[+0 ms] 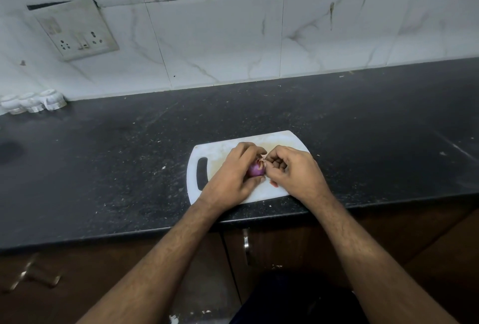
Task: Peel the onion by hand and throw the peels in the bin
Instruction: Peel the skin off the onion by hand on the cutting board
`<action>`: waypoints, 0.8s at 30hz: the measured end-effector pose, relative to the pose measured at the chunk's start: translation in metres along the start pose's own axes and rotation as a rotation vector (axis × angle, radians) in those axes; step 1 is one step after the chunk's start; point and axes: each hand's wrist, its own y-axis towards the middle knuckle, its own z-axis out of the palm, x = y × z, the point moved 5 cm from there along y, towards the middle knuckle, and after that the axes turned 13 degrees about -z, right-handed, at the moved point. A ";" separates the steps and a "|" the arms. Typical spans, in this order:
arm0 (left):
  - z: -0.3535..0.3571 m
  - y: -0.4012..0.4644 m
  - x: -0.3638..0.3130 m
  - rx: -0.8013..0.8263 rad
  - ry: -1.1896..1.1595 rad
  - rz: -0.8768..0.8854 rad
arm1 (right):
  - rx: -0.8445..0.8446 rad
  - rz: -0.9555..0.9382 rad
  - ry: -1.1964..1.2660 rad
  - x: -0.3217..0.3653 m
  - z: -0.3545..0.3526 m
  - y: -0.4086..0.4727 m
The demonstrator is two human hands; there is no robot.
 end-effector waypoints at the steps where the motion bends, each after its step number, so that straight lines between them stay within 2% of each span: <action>1: 0.001 0.000 0.000 0.007 -0.007 0.005 | 0.007 -0.003 -0.005 0.000 0.001 0.000; 11: 0.003 0.005 0.009 0.034 -0.120 -0.075 | 0.053 0.016 0.061 -0.005 0.005 0.003; 16: 0.000 0.006 0.016 0.001 -0.205 -0.118 | 0.016 0.056 0.009 -0.010 0.003 0.005; 24: 0.001 0.007 0.022 0.032 -0.310 -0.166 | 0.005 0.062 -0.012 -0.012 0.003 0.006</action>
